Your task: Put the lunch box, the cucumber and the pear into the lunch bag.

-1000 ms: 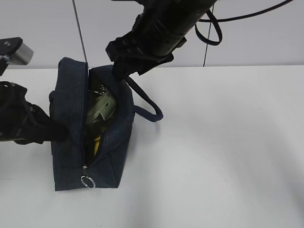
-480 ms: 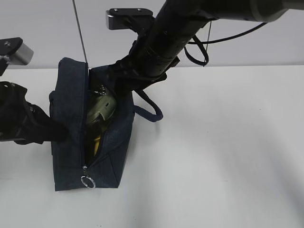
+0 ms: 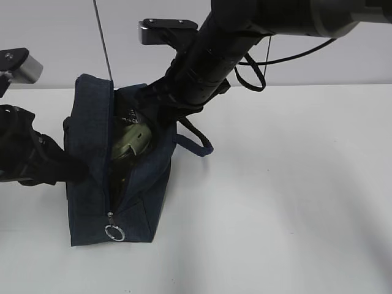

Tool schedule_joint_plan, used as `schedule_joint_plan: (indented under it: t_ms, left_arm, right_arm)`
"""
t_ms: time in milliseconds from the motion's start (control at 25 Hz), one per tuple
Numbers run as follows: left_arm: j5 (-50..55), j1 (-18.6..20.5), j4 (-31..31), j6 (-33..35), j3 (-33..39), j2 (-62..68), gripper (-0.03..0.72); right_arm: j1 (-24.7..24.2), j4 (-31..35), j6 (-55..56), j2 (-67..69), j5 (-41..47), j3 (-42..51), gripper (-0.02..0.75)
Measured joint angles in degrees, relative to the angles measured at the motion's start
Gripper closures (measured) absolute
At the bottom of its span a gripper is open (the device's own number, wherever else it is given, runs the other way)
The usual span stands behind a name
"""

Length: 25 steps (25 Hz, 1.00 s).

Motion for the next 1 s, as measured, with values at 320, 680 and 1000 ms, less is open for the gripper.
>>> schedule_joint_plan:
  t_ms: [320,680,1000]
  left_arm:
    - [-0.45,-0.04,-0.72,-1.36,-0.06,0.95,0.687]
    - [-1.54,-0.37,-2.64,-1.58,-1.77,3.79,0.687]
    - [2.67,-0.5,0.4,-5.7,-9.32,8.62,0.687]
  right_arm:
    - [-3.25,-1.27,2.15,-1.49,3.54,0.0,0.732]
    - [-4.77,-4.5,2.98,-5.66,3.99,4.68,0.733]
    - [-5.17,-7.92,4.83,-9.44,2.35,9.75,0.733]
